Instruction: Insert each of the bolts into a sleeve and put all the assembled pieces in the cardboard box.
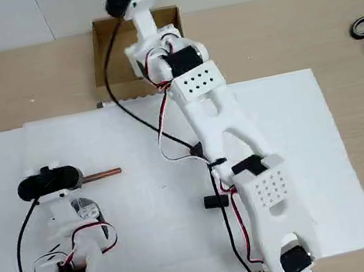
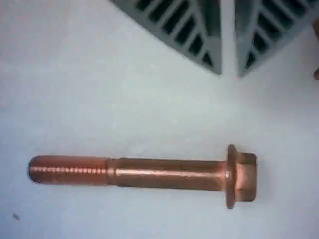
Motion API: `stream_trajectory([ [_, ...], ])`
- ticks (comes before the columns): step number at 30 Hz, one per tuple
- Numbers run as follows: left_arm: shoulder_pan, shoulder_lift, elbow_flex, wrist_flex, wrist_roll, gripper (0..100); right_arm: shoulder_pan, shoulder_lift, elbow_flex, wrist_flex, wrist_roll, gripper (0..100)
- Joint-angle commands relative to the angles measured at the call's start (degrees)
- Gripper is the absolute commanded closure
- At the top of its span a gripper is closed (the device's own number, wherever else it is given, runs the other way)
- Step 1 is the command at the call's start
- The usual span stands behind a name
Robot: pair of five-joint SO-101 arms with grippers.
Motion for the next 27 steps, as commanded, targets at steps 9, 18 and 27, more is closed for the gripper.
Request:
stream_trajectory([
  [9,-0.4,-0.4,-0.5,-1.1,0.5,99,-0.4,-8.8,-3.0,31.2,-1.0,76.4],
  [18,-0.4,-0.4,-0.5,-1.0,0.5,99,0.0,-9.5,-2.8,40.0,-4.7,76.4],
  [27,-0.4,-0.4,-0.5,-1.0,0.6,99,-1.0,-27.1,14.5,40.3,-4.4,76.4],
])
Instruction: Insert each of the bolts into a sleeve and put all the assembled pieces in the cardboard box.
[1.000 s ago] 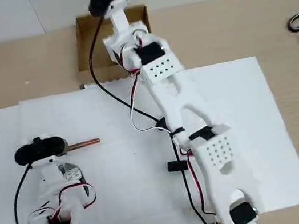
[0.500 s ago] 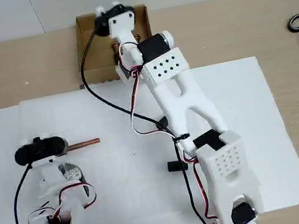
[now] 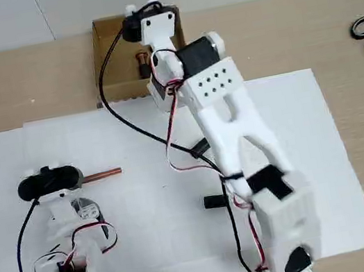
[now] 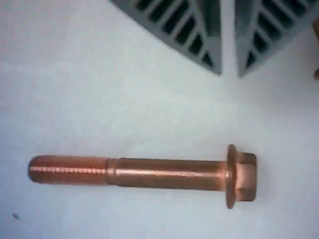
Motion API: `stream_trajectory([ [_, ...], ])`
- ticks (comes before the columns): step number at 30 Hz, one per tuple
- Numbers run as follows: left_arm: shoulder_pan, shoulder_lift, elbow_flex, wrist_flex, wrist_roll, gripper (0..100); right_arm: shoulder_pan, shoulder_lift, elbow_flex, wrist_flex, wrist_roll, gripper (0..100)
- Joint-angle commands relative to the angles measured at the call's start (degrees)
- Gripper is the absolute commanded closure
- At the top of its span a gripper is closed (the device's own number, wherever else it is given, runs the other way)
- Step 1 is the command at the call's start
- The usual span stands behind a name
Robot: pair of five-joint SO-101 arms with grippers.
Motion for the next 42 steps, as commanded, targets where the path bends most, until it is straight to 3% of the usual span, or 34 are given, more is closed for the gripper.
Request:
stream_trajectory([
  [1,-0.4,-0.4,-0.5,-1.0,0.6,99,0.0,-12.1,11.1,1.0,-0.4,76.4],
  [10,-0.4,-0.4,-0.5,-1.0,0.6,99,0.2,-30.0,35.9,0.5,-0.9,76.4],
  [19,-0.4,-0.4,-0.5,-1.0,0.6,99,0.4,-32.1,49.3,-5.7,-21.3,76.4],
  [24,-0.4,-0.4,-0.5,-1.0,0.6,99,0.4,-32.0,51.1,-11.9,-33.8,76.4],
  [30,-0.4,-0.4,-0.5,-1.0,0.6,99,0.4,-28.0,51.1,-19.3,-43.3,76.4],
  [36,-0.4,-0.4,-0.4,-1.0,0.6,99,0.3,-21.1,50.9,-20.9,-48.3,76.4],
  [42,-0.5,-0.4,-0.4,-1.0,1.7,99,0.5,-16.3,50.7,-24.8,-48.5,76.4],
])
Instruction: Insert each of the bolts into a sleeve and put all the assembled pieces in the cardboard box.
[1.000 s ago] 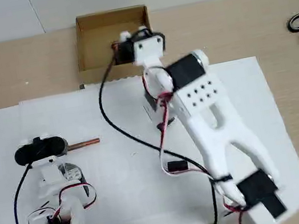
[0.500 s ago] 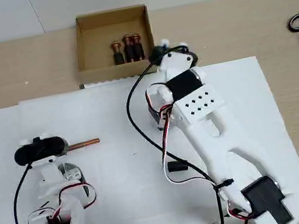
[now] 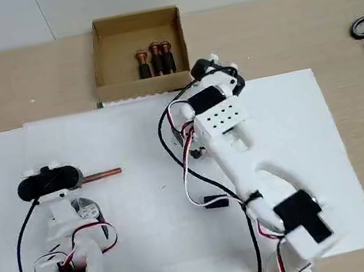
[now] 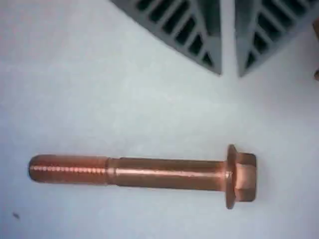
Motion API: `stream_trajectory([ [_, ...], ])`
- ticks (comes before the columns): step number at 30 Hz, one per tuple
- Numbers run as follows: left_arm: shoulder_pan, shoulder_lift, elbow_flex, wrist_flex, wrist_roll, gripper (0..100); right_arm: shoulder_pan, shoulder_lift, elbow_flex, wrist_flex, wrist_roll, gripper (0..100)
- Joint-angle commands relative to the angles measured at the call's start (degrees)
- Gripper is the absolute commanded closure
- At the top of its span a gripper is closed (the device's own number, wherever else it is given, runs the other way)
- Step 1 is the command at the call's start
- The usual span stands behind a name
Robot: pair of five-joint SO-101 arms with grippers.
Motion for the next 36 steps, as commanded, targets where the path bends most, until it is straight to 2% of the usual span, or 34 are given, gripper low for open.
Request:
stream_trajectory([
  [1,-0.6,-0.4,-0.4,-1.0,1.3,99,0.5,0.5,-0.6,-3.8,-0.6,76.4],
  [12,-0.4,-0.4,-0.4,-0.6,1.3,99,0.5,1.3,-0.4,-10.3,-0.3,76.4],
  [29,-0.4,-0.4,-0.4,-0.6,1.3,99,0.6,6.8,-0.6,-10.8,-0.3,76.4],
  [36,-0.4,-0.4,-0.4,-0.6,1.3,99,0.7,6.9,-0.4,-14.3,-0.2,76.4],
])
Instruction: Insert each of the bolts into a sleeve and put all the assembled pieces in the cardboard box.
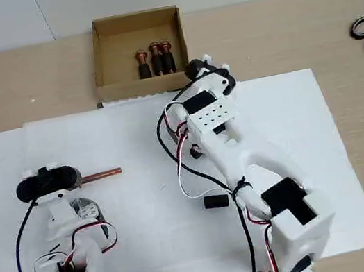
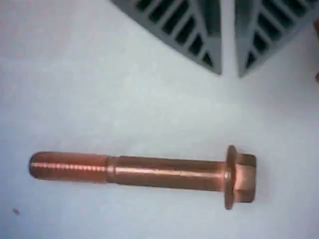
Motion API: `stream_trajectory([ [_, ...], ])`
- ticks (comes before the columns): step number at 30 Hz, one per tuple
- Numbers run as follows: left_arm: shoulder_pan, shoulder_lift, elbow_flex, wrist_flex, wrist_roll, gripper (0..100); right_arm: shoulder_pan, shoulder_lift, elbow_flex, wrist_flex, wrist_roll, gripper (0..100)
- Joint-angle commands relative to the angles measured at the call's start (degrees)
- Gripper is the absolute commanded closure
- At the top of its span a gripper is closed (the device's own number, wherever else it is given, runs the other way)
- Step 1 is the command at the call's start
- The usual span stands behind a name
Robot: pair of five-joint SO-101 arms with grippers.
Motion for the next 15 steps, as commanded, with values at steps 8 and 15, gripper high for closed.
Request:
stream_trajectory([
  [8,-0.4,-0.4,-0.4,-0.6,0.3,99,0.5,2.2,-0.3,-1.3,0.0,76.5],
  [15,-0.4,-0.4,-0.4,-0.6,0.3,99,0.5,4.4,-0.4,-1.0,0.0,85.6],
])
